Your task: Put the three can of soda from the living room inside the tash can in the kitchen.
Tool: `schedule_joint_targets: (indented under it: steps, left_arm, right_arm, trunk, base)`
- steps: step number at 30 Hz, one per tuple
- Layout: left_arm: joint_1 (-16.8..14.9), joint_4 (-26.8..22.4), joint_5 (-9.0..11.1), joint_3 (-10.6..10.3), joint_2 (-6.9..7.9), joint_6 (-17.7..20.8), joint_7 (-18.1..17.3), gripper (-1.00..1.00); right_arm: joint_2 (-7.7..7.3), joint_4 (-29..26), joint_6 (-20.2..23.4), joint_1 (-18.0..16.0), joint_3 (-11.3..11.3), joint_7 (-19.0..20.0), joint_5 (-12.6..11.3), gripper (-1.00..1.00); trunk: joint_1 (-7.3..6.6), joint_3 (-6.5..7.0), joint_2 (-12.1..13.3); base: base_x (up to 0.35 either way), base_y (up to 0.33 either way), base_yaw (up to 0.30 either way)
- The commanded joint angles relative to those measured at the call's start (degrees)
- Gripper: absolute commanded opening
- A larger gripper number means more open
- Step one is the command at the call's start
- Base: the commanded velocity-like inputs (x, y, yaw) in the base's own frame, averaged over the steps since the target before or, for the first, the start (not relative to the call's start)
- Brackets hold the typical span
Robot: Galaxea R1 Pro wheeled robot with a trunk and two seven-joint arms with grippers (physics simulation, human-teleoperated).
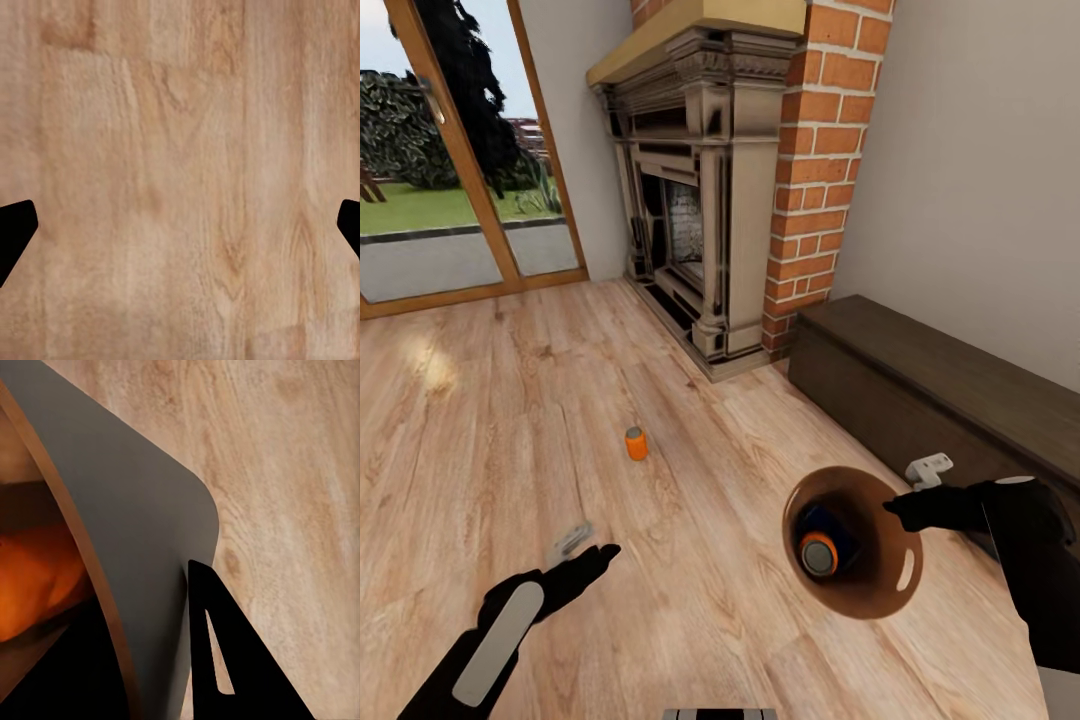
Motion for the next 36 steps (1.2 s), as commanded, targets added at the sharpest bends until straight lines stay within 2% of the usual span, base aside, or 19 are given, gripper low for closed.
schedule_joint_targets:
  steps: [1, 4, 8, 12, 13, 19, 25, 26, 30, 36]
  left_arm:
    - [-0.33, 0.33, -0.33, 0.0, 0.0, 0.0, 0.0, 1.0]
    - [-1.3, 1.28, -1.31, 0.0, 0.0, 0.0, 0.0, 1.0]
    - [-0.01, -0.04, -0.07, 1.3, 1.3, 0.43, 1.03, 1.0]
    - [1.28, -1.34, 1.16, 1.5, 2.6, 0.54, 1.3, 1.0]
    - [7.3, -12.94, 5.29, 1.52, 2.9, 0.55, 1.33, 1.0]
    - [7.55, -13.51, 5.52, 1.52, 2.92, 0.57, 1.41, 1.0]
    - [7.56, -12.75, 5.39, 1.46, 2.87, 0.57, 1.71, 1.0]
    - [7.48, -11.38, 0.96, 1.54, 2.61, 0.76, 1.87, 1.0]
    - [7.48, -11.28, -0.33, 1.55, 2.56, 0.82, 1.89, 1.0]
    - [7.39, -11.18, -0.72, 1.55, 2.58, 0.88, 2.05, 1.0]
  right_arm:
    - [0.01, -0.02, 0.32, -0.02, 0.01, 0.36, -0.32, -1.0]
    - [0.01, -0.02, 0.4, -0.02, 0.01, 0.81, 0.41, -1.0]
    - [0.43, 1.34, 0.65, -0.18, 0.0, -0.74, 1.32, -1.0]
    - [0.52, 2.13, 0.21, -0.19, -0.03, -2.31, 3.41, -1.0]
    - [0.53, 2.16, 1.55, -0.19, -0.03, -4.2, -5.1, -1.0]
    - [0.54, 2.22, 1.55, -0.19, -0.02, -4.34, -5.03, -1.0]
    - [0.54, 2.09, 1.55, -0.19, -0.02, -4.28, -5.1, -1.0]
    - [0.54, 2.05, 1.52, -0.12, 0.02, -4.4, -5.1, -1.0]
    - [0.54, 2.07, 1.55, -0.11, -0.01, -4.43, -5.08, -1.0]
    - [0.51, 2.15, 1.55, -0.11, 0.08, -4.36, -4.75, -1.0]
  trunk:
    - [-0.01, 0.01, 0.0]
    - [-0.01, 0.01, 0.0]
    - [-0.01, 0.01, 0.0]
    - [-0.01, 0.01, 0.0]
    - [-0.01, 0.01, 0.0]
    - [-0.01, 0.01, 0.0]
    - [-0.01, 0.01, 0.0]
    - [-0.01, 0.01, 0.0]
    - [-0.01, 0.01, 0.0]
    - [-0.01, 0.01, 0.0]
  base:
    - [0.0, 0.0, 0.0]
    - [0.0, 0.0, 0.0]
    - [0.0, 0.079, 0.0]
    - [0.0, 0.249, -0.064]
    - [0.0, 0.286, -0.192]
    - [0.003, 0.299, -0.258]
    - [0.181, 0.222, -0.293]
    - [0.343, 0.004, -0.06]
    - [0.345, 0.002, -0.028]
    - [0.347, 0.0, -0.023]
